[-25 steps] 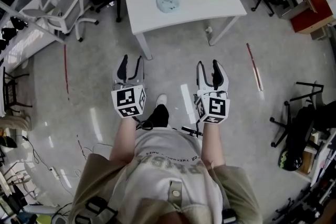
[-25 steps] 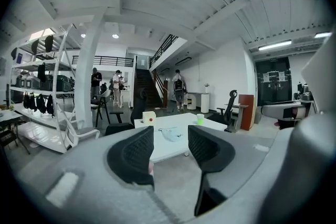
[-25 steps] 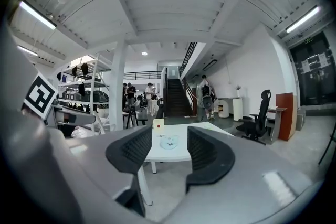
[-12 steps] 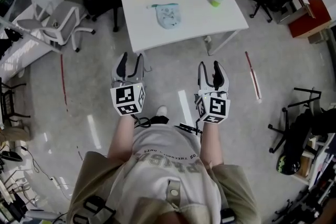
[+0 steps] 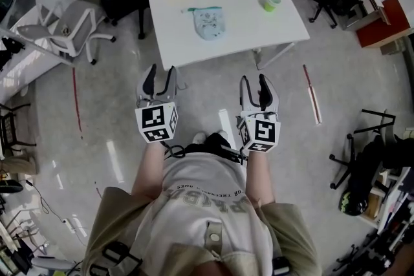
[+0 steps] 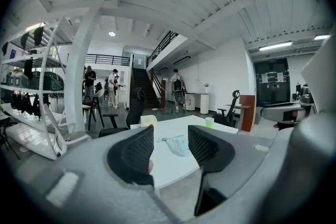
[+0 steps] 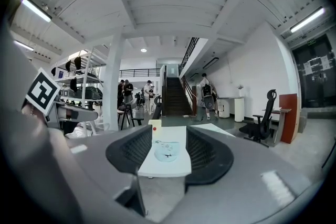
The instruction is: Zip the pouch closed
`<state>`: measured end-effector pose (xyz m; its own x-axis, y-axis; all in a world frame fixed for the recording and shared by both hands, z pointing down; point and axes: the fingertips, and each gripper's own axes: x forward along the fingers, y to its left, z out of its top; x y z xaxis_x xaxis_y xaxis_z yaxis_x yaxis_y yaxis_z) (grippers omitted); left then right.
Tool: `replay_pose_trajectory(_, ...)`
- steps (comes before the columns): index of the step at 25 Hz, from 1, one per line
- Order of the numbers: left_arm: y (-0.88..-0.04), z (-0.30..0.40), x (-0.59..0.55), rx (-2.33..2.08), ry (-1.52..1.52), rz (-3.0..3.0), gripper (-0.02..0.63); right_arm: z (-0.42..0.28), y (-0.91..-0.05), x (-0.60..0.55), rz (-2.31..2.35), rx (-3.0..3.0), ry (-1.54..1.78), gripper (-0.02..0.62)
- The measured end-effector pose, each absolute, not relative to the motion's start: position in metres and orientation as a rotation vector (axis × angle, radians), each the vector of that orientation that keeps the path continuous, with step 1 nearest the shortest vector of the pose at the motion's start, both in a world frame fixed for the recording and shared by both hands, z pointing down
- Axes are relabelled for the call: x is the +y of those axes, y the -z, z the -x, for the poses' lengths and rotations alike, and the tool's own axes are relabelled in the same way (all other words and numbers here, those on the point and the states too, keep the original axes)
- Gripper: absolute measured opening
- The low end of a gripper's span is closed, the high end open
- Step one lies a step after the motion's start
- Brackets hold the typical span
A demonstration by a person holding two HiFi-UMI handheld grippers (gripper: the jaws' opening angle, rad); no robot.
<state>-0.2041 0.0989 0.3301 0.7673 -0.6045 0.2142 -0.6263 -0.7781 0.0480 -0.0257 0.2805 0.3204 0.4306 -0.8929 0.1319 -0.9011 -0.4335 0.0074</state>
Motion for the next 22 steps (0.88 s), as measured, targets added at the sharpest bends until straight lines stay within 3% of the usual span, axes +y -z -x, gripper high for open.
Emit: replay_pose_trajectory(22,-0.351,0.135,0.041,-1.134,-0.348,-2.771,0.21,-0.068,-0.346,0.215,-2.513,-1.699,-0.226,0.196)
